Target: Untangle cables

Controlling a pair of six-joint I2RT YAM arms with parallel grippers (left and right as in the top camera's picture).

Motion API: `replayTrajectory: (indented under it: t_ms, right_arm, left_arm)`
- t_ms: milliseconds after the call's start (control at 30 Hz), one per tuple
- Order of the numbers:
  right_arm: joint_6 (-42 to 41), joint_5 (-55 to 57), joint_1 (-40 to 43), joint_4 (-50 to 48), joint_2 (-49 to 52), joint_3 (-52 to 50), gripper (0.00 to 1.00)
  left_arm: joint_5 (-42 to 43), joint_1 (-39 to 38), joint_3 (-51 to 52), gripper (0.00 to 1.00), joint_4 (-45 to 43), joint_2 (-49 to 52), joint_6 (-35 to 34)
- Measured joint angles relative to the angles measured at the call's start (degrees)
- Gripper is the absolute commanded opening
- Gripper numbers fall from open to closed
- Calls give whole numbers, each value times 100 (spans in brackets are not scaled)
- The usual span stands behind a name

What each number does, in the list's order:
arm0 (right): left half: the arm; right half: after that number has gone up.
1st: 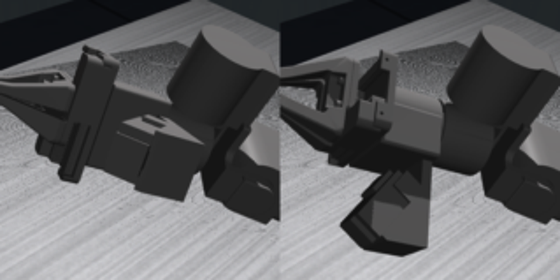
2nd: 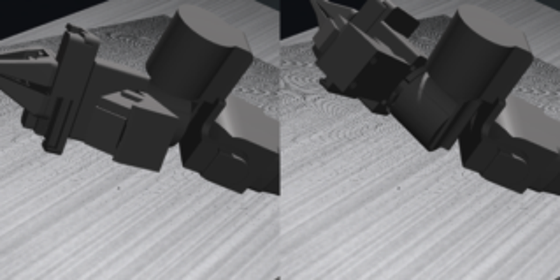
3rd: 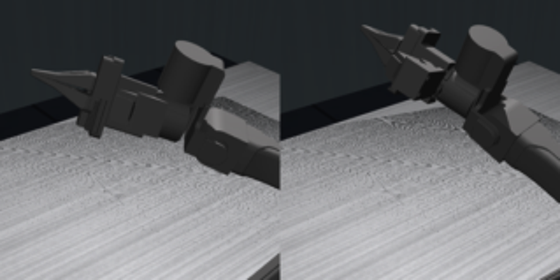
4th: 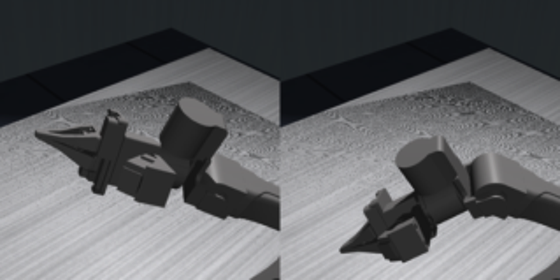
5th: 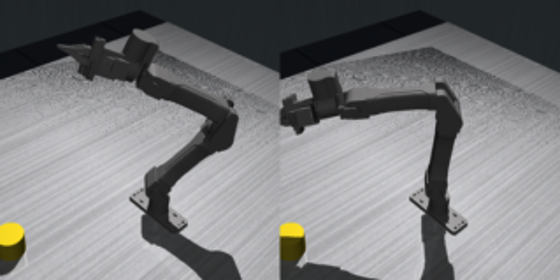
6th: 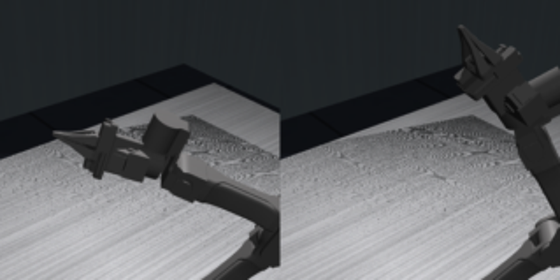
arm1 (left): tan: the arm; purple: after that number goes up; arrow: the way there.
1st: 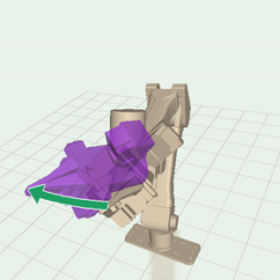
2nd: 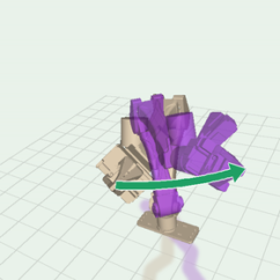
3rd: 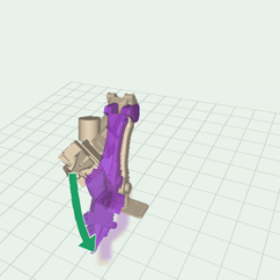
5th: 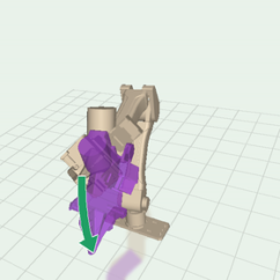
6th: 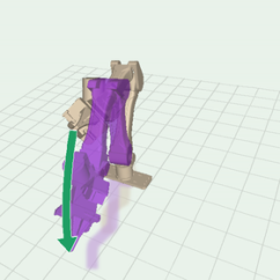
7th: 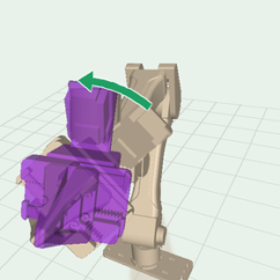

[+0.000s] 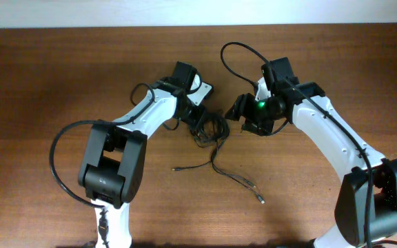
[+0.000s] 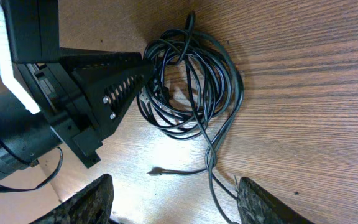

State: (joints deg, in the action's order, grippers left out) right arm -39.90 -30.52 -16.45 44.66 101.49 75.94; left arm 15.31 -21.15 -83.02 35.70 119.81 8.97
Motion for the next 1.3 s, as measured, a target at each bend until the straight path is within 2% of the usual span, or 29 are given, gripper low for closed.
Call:
replayTrajectory:
  t_ms: [100,167,200,267,300,367,467,500,567,667,767,867,900,1067,1133,1200,1300]
  right_arm:
    - [-2,-44,0,0,0,0,63]
    - [-17,-107,0,-2,0,0,61]
    - [-20,-111,0,-2,0,2,56]
    - [-24,-146,0,7,0,0,51]
    - [-31,-157,0,52,0,0,51]
    - [-39,-177,0,109,0,0,51]
    - [-35,-192,0,114,0,0,51]
    - [-39,-192,0,114,0,0,50]
    - [-37,-192,-13,164,0,0,50]
    - [-59,-140,-190,155,0,0,50]
    - [-361,101,-317,153,0,0,41]
    - [-804,330,-315,85,0,0,43]
    - [-960,378,-315,57,0,0,50]
    - [-1414,501,-315,-44,55,0,51]
    - [-1436,485,-321,-205,201,0,51]
    - [-1456,356,-400,-437,400,0,45]
    - [-1694,306,-660,-625,514,0,42]
  left_arm:
    - [455,9,0,24,2,13,114]
    - [756,9,0,16,28,44,173]
    - [837,9,0,12,28,63,190]
    - [892,9,0,9,37,68,214]
    - [955,9,0,11,42,68,216]
    - [1069,9,0,28,44,68,216]
    - [1064,0,0,36,46,68,236]
    - [977,-20,0,32,46,68,229]
    - [774,-96,0,18,83,68,236]
    - [328,-304,0,7,85,68,234]
    - [138,-404,0,2,92,68,260]
    - [160,-398,-17,0,170,68,284]
    - [275,-367,-22,0,238,68,289]
    - [1740,168,-22,1,492,72,367]
    - [2251,404,-22,2,522,74,369]
    - [2883,723,-22,3,527,74,369]
    - [3268,804,-22,4,527,74,369]
